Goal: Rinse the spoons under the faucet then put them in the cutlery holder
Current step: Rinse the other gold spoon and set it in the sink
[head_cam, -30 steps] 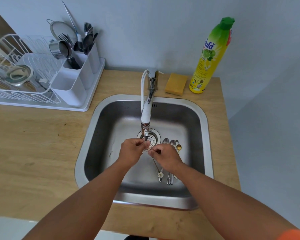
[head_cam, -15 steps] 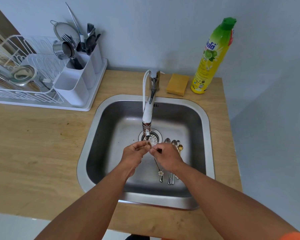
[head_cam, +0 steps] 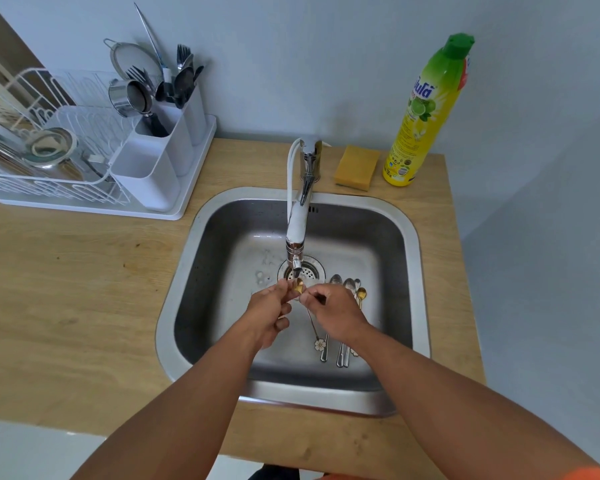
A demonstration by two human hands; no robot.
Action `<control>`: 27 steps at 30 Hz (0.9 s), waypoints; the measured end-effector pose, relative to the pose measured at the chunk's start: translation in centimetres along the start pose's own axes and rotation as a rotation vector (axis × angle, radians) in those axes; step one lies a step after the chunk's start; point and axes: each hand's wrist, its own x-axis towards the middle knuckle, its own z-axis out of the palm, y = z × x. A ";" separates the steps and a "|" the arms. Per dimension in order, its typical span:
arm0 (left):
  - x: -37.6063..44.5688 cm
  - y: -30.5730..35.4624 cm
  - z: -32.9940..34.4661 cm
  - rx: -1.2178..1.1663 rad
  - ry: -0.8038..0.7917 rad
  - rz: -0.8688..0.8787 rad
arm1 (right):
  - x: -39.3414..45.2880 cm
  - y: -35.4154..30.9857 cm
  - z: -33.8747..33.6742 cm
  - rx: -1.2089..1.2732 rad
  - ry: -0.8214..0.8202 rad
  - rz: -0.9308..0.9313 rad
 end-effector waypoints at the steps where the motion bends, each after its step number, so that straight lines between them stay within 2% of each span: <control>1: -0.1 0.0 -0.2 0.000 -0.037 -0.007 | 0.0 0.1 -0.1 0.020 -0.009 0.005; 5: -0.5 -0.2 -0.8 0.067 -0.135 0.020 | -0.3 0.2 -0.4 0.072 -0.059 0.031; 16: -0.5 -0.5 -0.3 -0.071 -0.145 0.031 | -0.2 -1.0 -0.9 -0.020 -0.070 -0.076; 22: -0.6 0.4 0.0 -0.063 -0.096 0.025 | 0.0 -0.7 -0.5 -0.087 -0.051 -0.152; 27: -0.6 1.6 0.4 0.054 0.006 -0.032 | 0.1 -0.7 -0.3 -0.139 -0.034 -0.175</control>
